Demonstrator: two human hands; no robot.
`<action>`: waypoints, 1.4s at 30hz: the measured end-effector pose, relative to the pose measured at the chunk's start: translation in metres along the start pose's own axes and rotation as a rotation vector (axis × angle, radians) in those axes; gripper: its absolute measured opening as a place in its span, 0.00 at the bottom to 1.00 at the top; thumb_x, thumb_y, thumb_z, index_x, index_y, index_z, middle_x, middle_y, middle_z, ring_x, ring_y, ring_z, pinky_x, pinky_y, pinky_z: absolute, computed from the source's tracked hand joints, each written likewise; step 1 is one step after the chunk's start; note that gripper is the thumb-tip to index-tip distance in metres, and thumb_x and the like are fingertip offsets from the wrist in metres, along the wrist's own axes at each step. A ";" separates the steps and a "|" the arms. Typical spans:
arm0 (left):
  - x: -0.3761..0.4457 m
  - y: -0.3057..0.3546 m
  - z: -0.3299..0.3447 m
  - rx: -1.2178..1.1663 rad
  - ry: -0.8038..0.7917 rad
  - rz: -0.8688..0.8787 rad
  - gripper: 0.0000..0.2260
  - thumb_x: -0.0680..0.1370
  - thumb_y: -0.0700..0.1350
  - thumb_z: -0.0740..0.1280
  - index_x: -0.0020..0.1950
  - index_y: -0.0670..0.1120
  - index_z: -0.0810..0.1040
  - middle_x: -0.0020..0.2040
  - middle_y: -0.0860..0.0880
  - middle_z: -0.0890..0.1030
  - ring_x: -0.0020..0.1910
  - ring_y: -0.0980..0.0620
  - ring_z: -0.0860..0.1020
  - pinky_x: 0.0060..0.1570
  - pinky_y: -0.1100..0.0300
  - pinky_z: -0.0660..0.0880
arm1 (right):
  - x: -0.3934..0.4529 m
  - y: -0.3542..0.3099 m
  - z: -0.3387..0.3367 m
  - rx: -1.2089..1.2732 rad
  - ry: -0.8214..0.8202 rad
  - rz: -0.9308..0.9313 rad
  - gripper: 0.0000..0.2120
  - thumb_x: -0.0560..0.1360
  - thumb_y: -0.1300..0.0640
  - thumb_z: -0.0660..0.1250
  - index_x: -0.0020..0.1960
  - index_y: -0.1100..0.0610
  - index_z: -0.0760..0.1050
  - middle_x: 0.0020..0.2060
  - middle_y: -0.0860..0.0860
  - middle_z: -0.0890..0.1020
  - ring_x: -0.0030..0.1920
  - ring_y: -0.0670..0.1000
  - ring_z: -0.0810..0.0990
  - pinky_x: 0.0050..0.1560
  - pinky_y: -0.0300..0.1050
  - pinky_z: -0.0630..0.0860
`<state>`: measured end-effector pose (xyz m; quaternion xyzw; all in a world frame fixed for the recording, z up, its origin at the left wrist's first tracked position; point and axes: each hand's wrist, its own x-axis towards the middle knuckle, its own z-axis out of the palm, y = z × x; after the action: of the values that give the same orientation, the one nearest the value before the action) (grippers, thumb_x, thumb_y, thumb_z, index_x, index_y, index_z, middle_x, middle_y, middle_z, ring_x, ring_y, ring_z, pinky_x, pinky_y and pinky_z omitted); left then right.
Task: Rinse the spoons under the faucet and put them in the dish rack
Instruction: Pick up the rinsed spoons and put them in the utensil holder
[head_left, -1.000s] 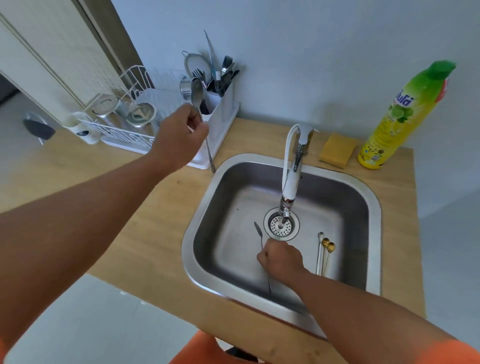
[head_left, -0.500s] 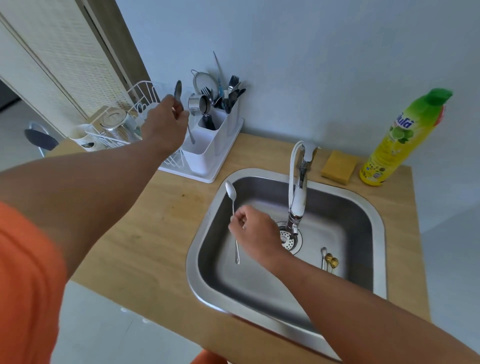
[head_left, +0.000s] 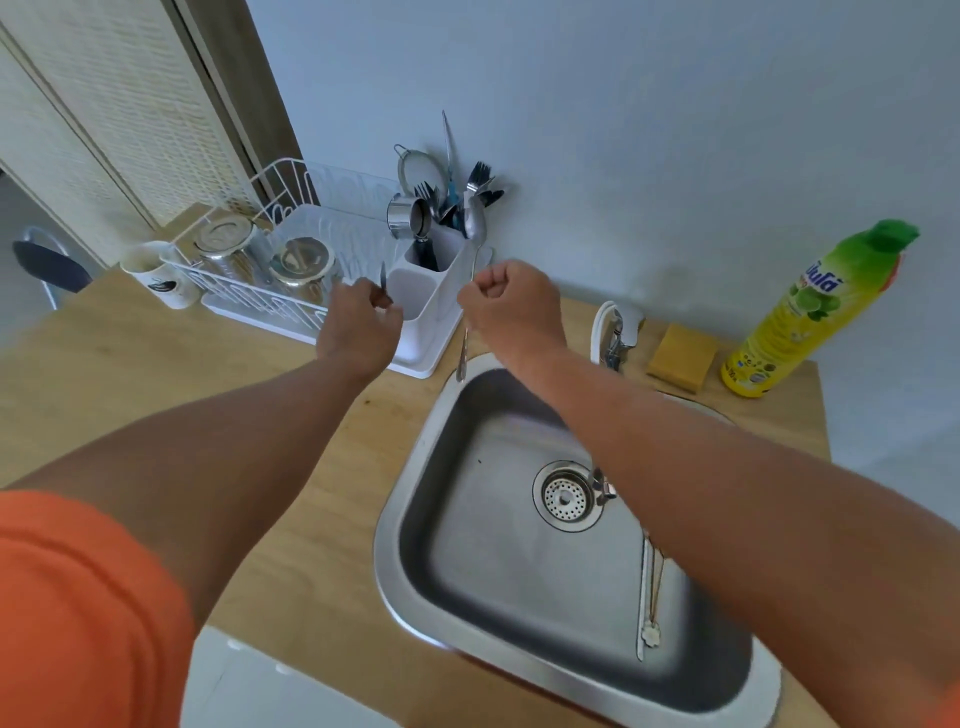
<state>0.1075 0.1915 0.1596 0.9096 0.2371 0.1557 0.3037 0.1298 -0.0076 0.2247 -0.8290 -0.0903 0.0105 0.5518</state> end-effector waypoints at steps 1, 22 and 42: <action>-0.004 -0.003 0.001 -0.027 0.010 0.000 0.08 0.79 0.51 0.69 0.53 0.48 0.77 0.57 0.45 0.78 0.49 0.47 0.77 0.49 0.52 0.73 | 0.008 -0.006 0.000 -0.008 0.007 -0.008 0.02 0.71 0.57 0.72 0.41 0.52 0.79 0.32 0.49 0.85 0.36 0.50 0.86 0.45 0.54 0.85; -0.127 -0.099 0.008 0.371 -0.175 0.225 0.12 0.75 0.47 0.75 0.56 0.44 0.81 0.53 0.43 0.81 0.51 0.38 0.79 0.50 0.43 0.76 | 0.062 0.004 0.076 -0.375 -0.222 -0.005 0.03 0.77 0.54 0.67 0.44 0.49 0.78 0.43 0.44 0.81 0.48 0.51 0.81 0.39 0.42 0.72; -0.135 -0.040 0.041 0.300 -0.242 0.433 0.08 0.77 0.43 0.73 0.54 0.43 0.82 0.51 0.43 0.82 0.50 0.39 0.78 0.50 0.45 0.75 | -0.145 0.172 0.022 -0.511 -0.383 0.150 0.09 0.79 0.50 0.59 0.55 0.48 0.75 0.50 0.47 0.84 0.52 0.56 0.82 0.47 0.48 0.76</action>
<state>-0.0013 0.1295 0.0838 0.9858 0.0201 0.0706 0.1513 0.0081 -0.0756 0.0460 -0.9279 -0.1307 0.1840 0.2966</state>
